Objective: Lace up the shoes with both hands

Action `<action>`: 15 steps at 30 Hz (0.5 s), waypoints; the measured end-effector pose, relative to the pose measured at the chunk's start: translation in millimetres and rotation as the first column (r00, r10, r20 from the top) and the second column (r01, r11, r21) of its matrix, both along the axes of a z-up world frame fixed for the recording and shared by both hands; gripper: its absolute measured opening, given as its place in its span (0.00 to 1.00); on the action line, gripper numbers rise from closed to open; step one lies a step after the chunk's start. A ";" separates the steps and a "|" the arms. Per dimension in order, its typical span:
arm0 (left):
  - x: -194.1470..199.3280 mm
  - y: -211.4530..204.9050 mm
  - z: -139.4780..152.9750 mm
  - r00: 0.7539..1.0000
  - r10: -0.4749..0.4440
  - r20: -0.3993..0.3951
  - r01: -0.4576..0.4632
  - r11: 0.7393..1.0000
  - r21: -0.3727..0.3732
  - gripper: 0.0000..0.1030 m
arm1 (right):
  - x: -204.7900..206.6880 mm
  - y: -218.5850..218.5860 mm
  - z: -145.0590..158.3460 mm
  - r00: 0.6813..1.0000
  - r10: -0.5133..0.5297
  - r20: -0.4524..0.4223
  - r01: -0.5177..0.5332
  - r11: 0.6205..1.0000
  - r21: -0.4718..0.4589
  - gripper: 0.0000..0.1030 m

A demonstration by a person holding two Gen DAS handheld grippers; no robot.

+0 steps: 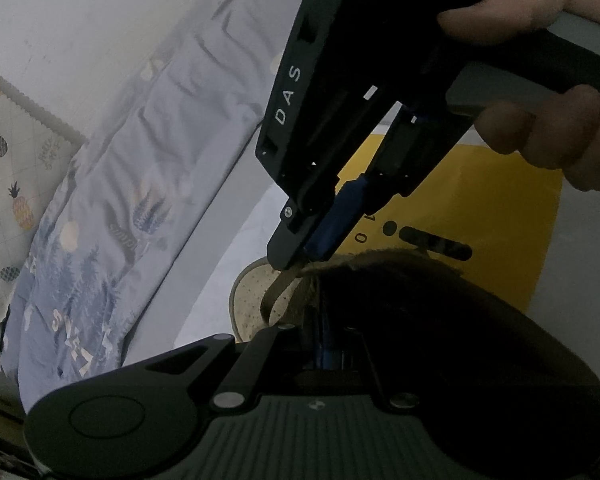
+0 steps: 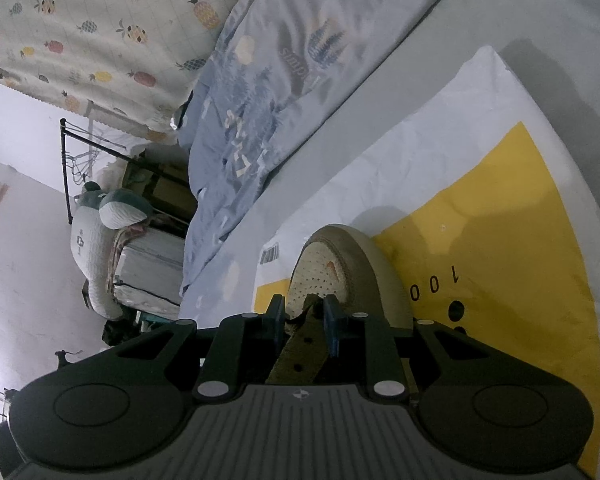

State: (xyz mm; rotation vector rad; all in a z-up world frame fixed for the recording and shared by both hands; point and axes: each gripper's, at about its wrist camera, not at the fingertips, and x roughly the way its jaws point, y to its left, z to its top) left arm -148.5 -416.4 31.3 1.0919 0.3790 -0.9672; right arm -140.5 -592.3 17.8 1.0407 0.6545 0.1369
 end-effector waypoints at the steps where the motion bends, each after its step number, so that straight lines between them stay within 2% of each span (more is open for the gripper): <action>1: -0.2 -0.4 0.1 1.000 0.001 0.000 -0.001 1.000 -0.001 0.02 | -0.4 0.1 0.1 1.000 -0.001 0.000 0.001 1.000 -0.001 0.22; 15: -3.8 4.1 5.9 1.000 -0.008 -0.028 0.007 1.000 -0.015 0.02 | 1.3 -2.2 -2.6 1.000 0.002 0.001 -0.002 1.000 -0.006 0.22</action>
